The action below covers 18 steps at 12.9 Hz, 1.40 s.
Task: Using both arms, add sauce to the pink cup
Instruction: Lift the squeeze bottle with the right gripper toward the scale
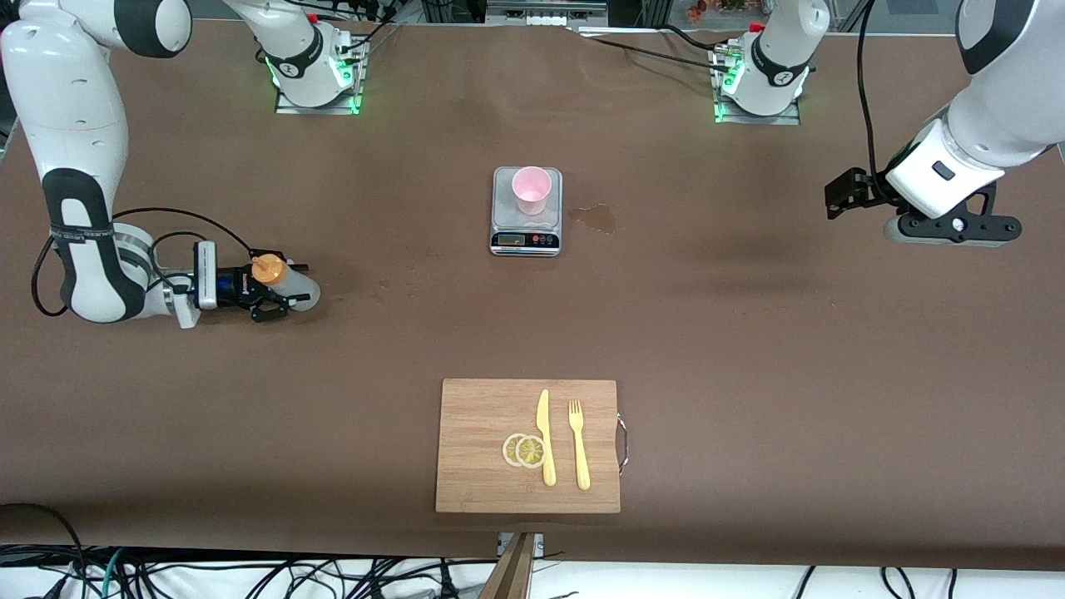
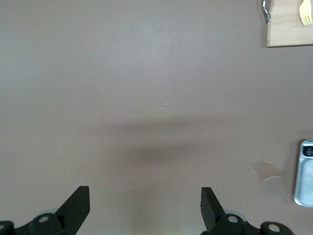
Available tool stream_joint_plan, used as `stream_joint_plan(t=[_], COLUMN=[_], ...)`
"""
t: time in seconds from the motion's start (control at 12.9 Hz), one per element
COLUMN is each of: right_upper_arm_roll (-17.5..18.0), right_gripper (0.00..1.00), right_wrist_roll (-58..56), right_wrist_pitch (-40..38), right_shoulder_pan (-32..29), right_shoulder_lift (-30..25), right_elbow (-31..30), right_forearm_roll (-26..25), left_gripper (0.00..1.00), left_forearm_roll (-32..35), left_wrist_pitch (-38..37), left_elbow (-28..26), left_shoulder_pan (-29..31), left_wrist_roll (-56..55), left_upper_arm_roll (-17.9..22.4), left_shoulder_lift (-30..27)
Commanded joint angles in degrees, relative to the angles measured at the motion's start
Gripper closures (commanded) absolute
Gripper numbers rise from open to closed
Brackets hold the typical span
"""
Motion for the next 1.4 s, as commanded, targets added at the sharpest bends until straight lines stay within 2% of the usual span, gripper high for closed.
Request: stream_joint_plan(t=[0.0,0.16,0.31,0.78,0.93,1.17,1.32], right_upper_arm_roll=[-0.16,-0.16,-0.34,-1.57,-1.48,-1.57,-1.48], right_gripper=[1.0,1.0,0.99,0.98,0.98,0.96,0.96], right_wrist_roll=[1.57,4.54,7.8,20.36,25.28,28.81,34.32], right_wrist_pitch=[-0.99,-1.43,-1.0,4.71,9.01,12.8,16.92], right_shoulder_pan=[0.82,1.26,3.45,11.62,15.4,20.32,22.96], right_shoulder_lift=[-0.43,-1.56,-4.98,-15.35,-20.18,-23.79,-28.79], right_elbow=[0.88,0.88,1.32,0.27,-2.88,-5.01,-9.21], right_forearm_roll=[0.83,0.75,-0.57,-9.17,-12.34,-14.54,-17.7], left_gripper=[0.0,0.0,0.0,0.0,0.0,0.0,0.0], left_forearm_roll=[-2.5,-2.59,-2.59,-2.5,-2.5,-2.5,-2.41], left_wrist_pitch=[-0.82,-0.83,-1.09,-3.2,-3.29,-3.29,-3.72], left_elbow=[-0.43,0.37,0.72,0.72,0.72,0.72,0.72], left_shoulder_pan=[0.07,0.06,-0.46,-0.29,-0.29,-0.29,-0.29], left_wrist_roll=[-0.09,-0.18,-0.27,-0.18,-0.27,-0.27,-0.27], left_upper_arm_roll=[0.23,0.14,-0.12,-0.21,-0.21,-0.21,-0.3], left_shoulder_lift=[-1.01,-0.92,-0.75,-0.66,-0.75,-0.75,-0.75])
